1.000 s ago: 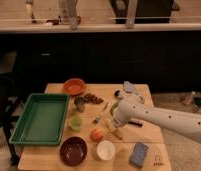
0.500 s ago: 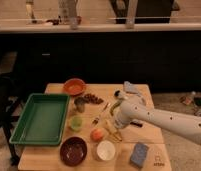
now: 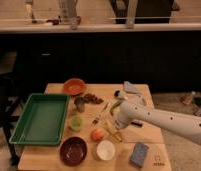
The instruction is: Place banana in purple bowl
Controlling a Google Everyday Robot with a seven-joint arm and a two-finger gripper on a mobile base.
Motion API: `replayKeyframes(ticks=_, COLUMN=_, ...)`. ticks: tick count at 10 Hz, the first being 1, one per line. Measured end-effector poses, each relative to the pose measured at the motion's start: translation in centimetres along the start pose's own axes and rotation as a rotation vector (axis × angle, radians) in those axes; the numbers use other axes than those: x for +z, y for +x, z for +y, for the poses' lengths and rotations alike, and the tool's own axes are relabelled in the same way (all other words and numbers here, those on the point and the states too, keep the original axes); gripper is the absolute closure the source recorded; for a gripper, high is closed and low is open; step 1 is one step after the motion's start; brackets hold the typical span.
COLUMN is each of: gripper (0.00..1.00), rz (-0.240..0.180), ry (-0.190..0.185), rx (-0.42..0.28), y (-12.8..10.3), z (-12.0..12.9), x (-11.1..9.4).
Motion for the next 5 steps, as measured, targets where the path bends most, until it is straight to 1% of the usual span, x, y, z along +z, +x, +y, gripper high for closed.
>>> replayKeyframes(ticks=1, gripper=1.00, rz=-0.011, ry=0.003, rx=-0.019, y=0.3, z=-0.7, x=-1.0)
replayKeyframes(ticks=3, gripper=1.00, rz=-0.052, ry=0.006, rx=-0.052, y=0.0, z=-1.5, x=-4.0)
replayKeyframes(ticks=5, gripper=1.00, rz=-0.092, ry=0.009, rx=-0.110, y=-0.6, z=-1.8, x=-7.8)
